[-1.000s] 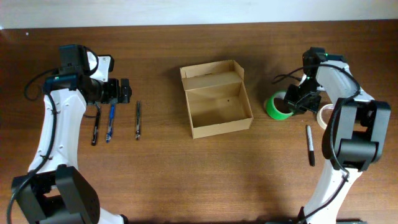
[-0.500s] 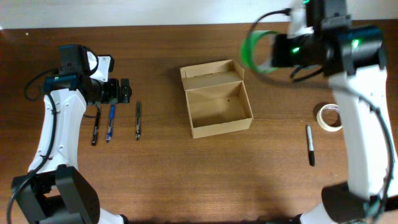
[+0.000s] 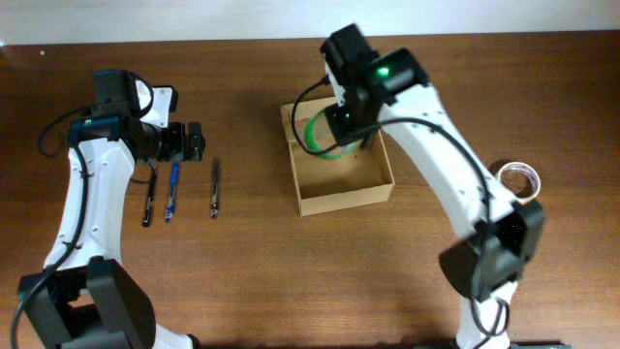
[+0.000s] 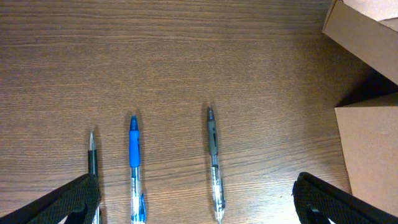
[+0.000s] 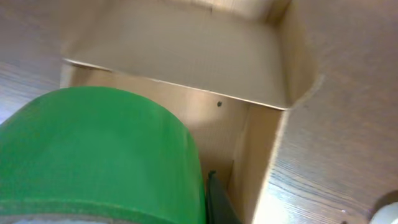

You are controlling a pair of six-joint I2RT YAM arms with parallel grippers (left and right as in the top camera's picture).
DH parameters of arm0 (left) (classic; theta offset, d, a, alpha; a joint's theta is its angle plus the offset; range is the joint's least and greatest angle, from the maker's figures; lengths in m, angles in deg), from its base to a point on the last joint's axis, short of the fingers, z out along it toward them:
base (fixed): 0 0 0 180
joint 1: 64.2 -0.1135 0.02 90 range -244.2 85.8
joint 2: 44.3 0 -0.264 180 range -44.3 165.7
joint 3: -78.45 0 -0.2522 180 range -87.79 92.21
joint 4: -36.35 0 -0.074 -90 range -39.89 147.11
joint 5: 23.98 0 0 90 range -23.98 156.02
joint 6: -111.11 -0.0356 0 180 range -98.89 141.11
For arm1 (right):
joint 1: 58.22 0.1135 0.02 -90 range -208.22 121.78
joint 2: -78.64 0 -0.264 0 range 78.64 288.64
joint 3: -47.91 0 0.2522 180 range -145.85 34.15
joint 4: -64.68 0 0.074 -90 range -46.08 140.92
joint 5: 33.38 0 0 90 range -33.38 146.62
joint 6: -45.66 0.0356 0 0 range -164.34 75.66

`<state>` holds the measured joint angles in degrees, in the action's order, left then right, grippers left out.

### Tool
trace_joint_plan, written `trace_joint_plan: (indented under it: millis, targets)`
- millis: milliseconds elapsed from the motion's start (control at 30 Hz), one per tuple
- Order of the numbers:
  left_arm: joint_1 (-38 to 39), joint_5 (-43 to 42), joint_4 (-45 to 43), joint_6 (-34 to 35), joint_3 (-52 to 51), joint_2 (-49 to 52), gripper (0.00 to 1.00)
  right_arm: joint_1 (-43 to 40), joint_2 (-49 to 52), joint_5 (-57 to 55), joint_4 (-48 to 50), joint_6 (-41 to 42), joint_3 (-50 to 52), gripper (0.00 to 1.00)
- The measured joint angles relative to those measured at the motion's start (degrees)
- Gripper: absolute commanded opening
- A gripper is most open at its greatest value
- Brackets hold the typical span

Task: Pack container
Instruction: 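Carry the green tape with the right gripper and lower it into the box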

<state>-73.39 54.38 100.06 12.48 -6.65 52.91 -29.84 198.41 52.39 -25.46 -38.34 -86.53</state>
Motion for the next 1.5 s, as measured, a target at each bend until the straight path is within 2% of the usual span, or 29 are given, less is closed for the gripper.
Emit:
trace_joint_plan:
  millis: [367,800,1267,1400,1500]
  targets:
    - [0.00,0.00,0.00,0.02,0.00,0.00,0.99,0.00,9.64,3.19,1.81,0.17,0.02,0.04]
    - [0.00,0.00,0.00,0.00,0.00,0.00,0.99,-0.04,13.99,4.48,2.32,0.24,0.17,0.04]
    - [0.00,0.00,0.00,0.02,0.00,0.00,0.99,1.14,14.01,4.22,4.55,0.74,0.26,0.04]
    - [0.00,0.00,0.00,0.02,0.00,0.00,0.99,2.10,14.01,4.09,4.63,1.42,0.26,0.11]
    - [0.00,0.00,0.00,0.02,0.00,0.00,0.99,2.21,14.01,4.07,4.35,1.51,0.26,0.12]
